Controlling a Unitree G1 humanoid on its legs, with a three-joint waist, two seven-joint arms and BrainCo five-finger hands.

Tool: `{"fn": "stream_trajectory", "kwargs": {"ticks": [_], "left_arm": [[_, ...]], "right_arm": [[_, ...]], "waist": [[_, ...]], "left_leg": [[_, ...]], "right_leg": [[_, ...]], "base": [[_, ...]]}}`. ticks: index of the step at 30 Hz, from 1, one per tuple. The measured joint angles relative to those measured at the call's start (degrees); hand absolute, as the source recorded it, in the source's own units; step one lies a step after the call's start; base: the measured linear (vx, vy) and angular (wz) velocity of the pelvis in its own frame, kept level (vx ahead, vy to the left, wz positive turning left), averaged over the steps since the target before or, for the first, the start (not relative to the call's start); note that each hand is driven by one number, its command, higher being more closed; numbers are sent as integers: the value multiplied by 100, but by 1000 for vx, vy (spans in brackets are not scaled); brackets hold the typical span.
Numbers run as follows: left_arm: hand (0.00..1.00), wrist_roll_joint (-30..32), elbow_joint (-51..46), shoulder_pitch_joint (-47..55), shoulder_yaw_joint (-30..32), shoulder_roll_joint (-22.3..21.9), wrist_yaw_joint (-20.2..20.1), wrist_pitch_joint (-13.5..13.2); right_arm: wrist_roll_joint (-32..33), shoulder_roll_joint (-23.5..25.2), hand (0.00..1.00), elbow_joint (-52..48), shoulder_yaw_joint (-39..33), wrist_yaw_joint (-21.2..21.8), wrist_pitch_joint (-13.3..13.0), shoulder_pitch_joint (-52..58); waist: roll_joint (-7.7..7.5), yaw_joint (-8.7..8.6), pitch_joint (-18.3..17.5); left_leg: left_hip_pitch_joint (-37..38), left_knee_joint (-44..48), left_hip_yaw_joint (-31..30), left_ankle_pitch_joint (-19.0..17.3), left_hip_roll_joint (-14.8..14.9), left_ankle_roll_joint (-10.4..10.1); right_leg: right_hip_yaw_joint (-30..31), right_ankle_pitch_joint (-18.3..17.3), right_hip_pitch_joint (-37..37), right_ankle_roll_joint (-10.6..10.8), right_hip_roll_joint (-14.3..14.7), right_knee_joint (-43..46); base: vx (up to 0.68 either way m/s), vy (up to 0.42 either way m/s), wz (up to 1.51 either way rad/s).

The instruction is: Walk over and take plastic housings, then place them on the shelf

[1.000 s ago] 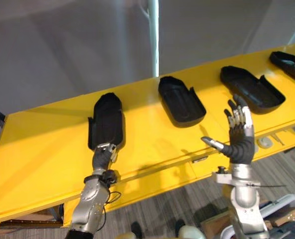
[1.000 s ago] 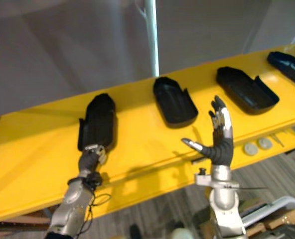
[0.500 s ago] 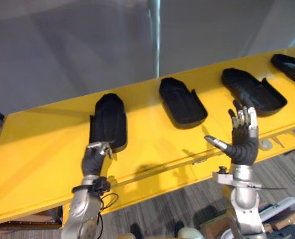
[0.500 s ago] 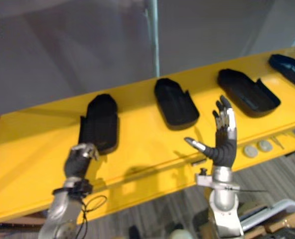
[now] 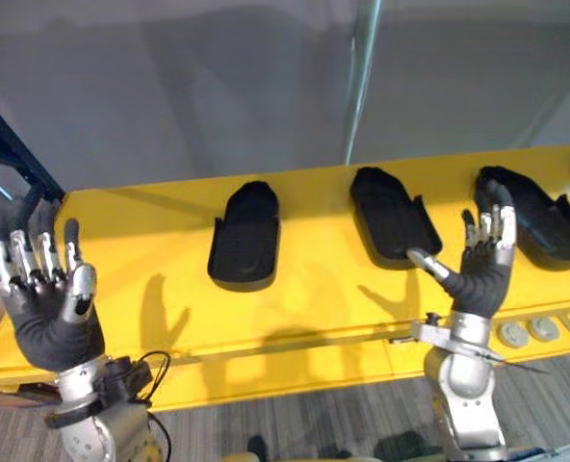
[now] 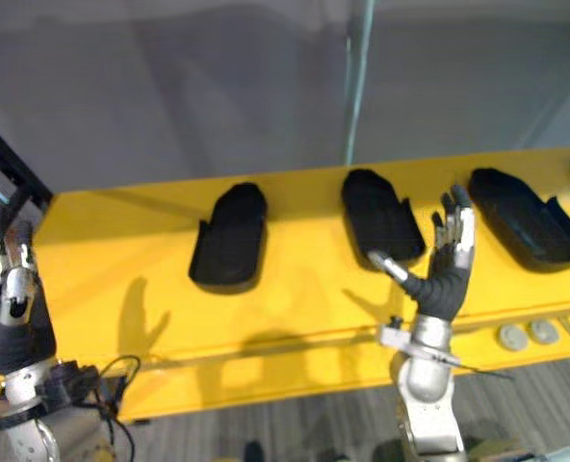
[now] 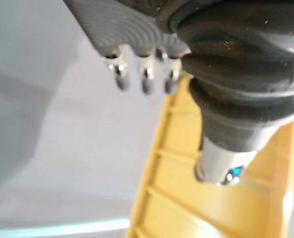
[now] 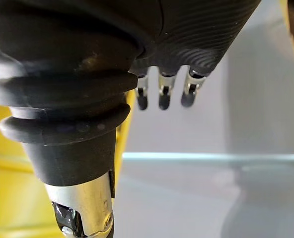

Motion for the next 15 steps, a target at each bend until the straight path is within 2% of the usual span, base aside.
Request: {"fn": "stream_trajectory", "kwargs": {"ticks": [1,3,5,7,10,13,14,15], "left_arm": [[0,28,7,-35,-108,1,36,0],[0,99,123,-175,-451,9,120,6],[0,143,354,-349,-684,42,189,10],[0,167,700,-608,-963,143,368,26],[0,202,921,-848,-1182,260,590,52],[0,424,1148,-1106,-1289,266,998,169],[0,444,1144,-1114,-1282,259,1066,203],[0,449,1133,-1094,-1260,233,1198,220]], "right_arm": [[-1,12,0,0,-55,-28,8,78],[-4,81,0,-3,-258,-167,30,386],[-1,111,0,-18,-461,-222,28,644],[47,111,0,-141,-743,-216,25,988],[55,112,0,-182,-1036,-186,-69,1275],[323,104,0,-178,-1240,31,-388,1470],[377,95,0,-178,-1241,103,-446,1472],[408,67,0,-179,-1226,233,-546,1436]], "waist": [[0,-31,0],[-1,-262,-8],[3,-400,-47],[-4,-587,-61],[-13,-780,-66],[14,-904,-76],[15,-896,-76],[29,-833,-83]], "left_leg": [[25,0,92,-12,8,-3],[190,5,497,-110,44,-13],[256,75,864,-224,89,-29],[297,227,1294,-384,156,-51],[306,487,1789,-590,276,-108],[247,958,1961,-873,397,-133],[190,1128,1838,-950,435,-76],[73,1412,1425,-1101,482,42]], "right_leg": [[101,6,-33,1,5,24],[487,50,-92,1,42,36],[852,132,-177,-1,100,11],[1276,208,-317,6,169,-8],[1758,314,-430,19,275,-103],[2161,382,-532,0,432,-148],[2259,425,-535,-25,463,-187],[2483,479,-553,-2,511,-280]], "base": [[51,39,-72],[40,43,-87],[25,40,-103],[-21,31,-109],[-21,5,-89],[-29,-39,-77],[-21,-59,-85],[-19,-51,-84]]}}
